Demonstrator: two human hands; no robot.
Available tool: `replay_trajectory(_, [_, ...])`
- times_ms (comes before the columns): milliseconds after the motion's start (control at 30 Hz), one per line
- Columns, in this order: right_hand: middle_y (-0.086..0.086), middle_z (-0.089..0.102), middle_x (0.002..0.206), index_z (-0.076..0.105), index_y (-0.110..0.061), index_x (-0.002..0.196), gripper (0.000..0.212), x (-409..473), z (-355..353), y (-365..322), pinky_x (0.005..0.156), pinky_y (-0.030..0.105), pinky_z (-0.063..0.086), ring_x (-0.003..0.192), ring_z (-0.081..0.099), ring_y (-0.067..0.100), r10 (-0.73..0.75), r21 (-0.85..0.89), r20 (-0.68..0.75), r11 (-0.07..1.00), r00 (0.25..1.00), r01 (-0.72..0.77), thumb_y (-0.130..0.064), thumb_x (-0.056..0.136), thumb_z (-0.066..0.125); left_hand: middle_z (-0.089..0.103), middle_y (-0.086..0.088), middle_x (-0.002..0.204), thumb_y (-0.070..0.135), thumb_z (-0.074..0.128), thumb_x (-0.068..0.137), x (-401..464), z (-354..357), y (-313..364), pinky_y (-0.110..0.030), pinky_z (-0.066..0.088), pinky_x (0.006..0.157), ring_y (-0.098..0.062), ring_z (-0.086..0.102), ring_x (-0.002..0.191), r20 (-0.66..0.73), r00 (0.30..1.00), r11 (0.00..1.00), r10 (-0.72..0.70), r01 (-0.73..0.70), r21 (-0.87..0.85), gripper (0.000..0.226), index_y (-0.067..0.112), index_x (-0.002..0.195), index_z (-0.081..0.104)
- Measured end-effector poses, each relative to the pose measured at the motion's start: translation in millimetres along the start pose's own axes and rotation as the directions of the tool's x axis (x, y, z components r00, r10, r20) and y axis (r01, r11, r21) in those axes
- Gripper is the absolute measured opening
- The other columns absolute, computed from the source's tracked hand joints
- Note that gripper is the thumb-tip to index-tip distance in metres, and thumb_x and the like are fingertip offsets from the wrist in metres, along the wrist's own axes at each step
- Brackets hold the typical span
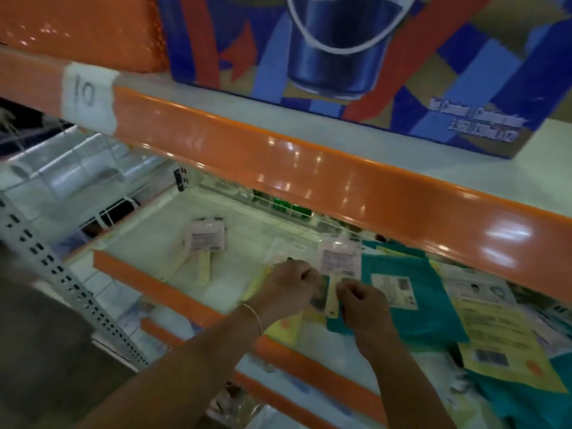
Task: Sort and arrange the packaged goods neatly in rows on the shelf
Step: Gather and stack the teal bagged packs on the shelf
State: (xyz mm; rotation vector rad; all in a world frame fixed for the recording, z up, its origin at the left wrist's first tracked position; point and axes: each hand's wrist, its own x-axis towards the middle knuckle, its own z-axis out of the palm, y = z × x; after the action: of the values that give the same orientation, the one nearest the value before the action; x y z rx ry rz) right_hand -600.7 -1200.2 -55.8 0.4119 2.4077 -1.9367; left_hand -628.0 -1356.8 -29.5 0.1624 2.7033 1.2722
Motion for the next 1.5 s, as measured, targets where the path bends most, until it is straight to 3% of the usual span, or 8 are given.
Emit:
replay_trajectory(167, [0.008,0.039,0.058,0.059,0.008,0.076,0.028,14,72,-12,0.054,0.032,0.031,0.054,0.036,0.016,-0.015,-0.146,0.057,0.989,0.998,0.023,-0.012,0.095,0.055,0.062,-0.009,0.095,0.027,0.039,0.093,11,-66,-73,-0.038,0.051,0.078,-0.029,0.061,0.088,-0.312,0.95,0.943,0.031,0.076,0.325,0.027,0.014,0.102,0.061])
replay_trajectory(300, [0.019,0.043,0.061,0.063,0.007,0.084,0.027,22,127,-26,0.05,0.027,0.032,0.056,0.04,0.02,-0.015,-0.225,0.097,0.974,0.995,0.036,-0.015,0.096,0.054,0.061,-0.019,0.097,0.037,0.024,0.078,14,-109,-139,-0.044,0.05,0.075,-0.039,0.057,0.087,-0.455,0.888,0.891,0.064,0.155,0.426,0.062,0.005,0.115,0.061])
replay_trajectory(400, [0.015,0.041,0.06,0.061,0.001,0.072,0.031,25,161,-34,0.053,0.025,0.028,0.054,0.037,0.017,0.004,-0.269,0.156,0.962,0.988,0.038,-0.016,0.097,0.052,0.058,-0.022,0.114,0.031,0.035,0.082,14,-134,-172,-0.045,0.047,0.089,-0.039,0.053,0.104,-0.444,0.896,0.912,0.013,0.17,0.372,0.056,0.0,0.125,0.055])
replay_trajectory(533, [0.017,0.054,0.068,0.066,0.004,0.088,0.029,28,198,-42,0.051,0.023,0.032,0.059,0.045,0.017,0.029,-0.28,0.164,0.96,0.986,0.018,-0.02,0.098,0.053,0.064,-0.02,0.096,0.03,0.032,0.085,13,-147,-201,-0.041,0.052,0.076,-0.038,0.062,0.087,-0.446,0.893,0.954,0.055,0.084,0.287,0.049,-0.002,0.103,0.065])
replay_trajectory(800, [0.006,0.057,0.068,0.07,-0.001,0.075,0.028,34,243,-49,0.051,0.022,0.035,0.059,0.047,0.015,0.032,-0.287,0.163,0.958,0.986,0.017,-0.014,0.095,0.055,0.062,-0.015,0.109,0.028,0.043,0.088,22,-151,-223,-0.038,0.048,0.09,-0.028,0.056,0.102,-0.491,0.871,0.998,-0.018,0.049,0.05,0.04,-0.001,0.109,0.062])
replay_trajectory(933, [0.001,0.069,0.073,0.072,-0.018,0.072,0.025,30,258,-51,0.061,0.033,0.051,0.066,0.06,0.019,0.032,-0.283,0.198,0.959,0.98,0.026,-0.016,0.092,0.058,0.057,-0.006,0.092,0.033,0.037,0.091,20,-150,-222,-0.035,0.051,0.075,-0.02,0.053,0.086,-0.497,0.867,0.996,0.008,0.037,0.081,0.036,0.006,0.097,0.059])
replay_trajectory(1067, [-0.01,0.072,0.083,0.076,-0.024,0.089,0.016,24,261,-49,0.077,0.03,0.055,0.08,0.066,0.007,-0.049,-0.359,0.193,0.926,0.98,0.117,-0.025,0.09,0.06,0.058,-0.006,0.097,0.044,0.033,0.092,22,-147,-225,-0.036,0.052,0.08,-0.021,0.053,0.093,-0.492,0.87,0.993,0.01,0.052,0.11,0.046,0.007,0.104,0.059])
replay_trajectory(1500, [-0.014,0.066,0.084,0.068,-0.028,0.09,0.009,23,178,-49,0.071,0.024,0.048,0.08,0.062,0.006,-0.115,-0.295,0.019,0.948,0.993,0.116,-0.027,0.093,0.059,0.058,-0.017,0.114,0.026,0.038,0.092,28,-134,-173,-0.044,0.046,0.093,-0.034,0.051,0.104,-0.472,0.843,0.951,0.258,-0.135,0.278,0.038,0.002,0.111,0.059])
